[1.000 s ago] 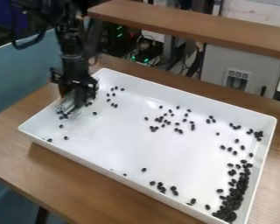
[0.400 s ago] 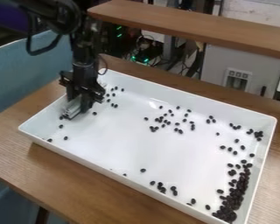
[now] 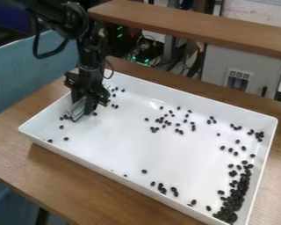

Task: Sweep into pile

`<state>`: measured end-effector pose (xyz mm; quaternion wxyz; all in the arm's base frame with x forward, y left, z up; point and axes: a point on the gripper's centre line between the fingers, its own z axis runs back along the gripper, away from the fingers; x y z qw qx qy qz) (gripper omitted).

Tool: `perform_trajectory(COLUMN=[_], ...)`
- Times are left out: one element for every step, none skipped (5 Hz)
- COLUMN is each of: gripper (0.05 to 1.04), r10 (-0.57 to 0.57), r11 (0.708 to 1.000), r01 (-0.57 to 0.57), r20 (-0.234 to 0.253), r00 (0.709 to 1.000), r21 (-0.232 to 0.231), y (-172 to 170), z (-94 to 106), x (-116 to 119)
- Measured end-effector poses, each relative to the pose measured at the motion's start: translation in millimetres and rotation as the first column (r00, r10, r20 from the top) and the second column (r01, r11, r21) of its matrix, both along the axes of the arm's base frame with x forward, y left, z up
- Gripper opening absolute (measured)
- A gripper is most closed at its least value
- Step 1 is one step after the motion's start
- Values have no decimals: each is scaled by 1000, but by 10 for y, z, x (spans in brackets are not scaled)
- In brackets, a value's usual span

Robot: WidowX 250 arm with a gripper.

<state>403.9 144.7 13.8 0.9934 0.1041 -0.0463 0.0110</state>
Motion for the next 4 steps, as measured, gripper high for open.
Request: perform_trajectory(gripper=[393,392,392,392], r10=[-42,-154,-276,-357], r11=[999,982,948,914], r01=[42,154,273,349], r20=[9,11,4,-5], r00=[999,988,961,934], r21=[-33,-108,-165,-207], y=[-234,-768,-1297,-1708], z=[-10,-5,-10,-20], x=[-39,-26,-57,-128])
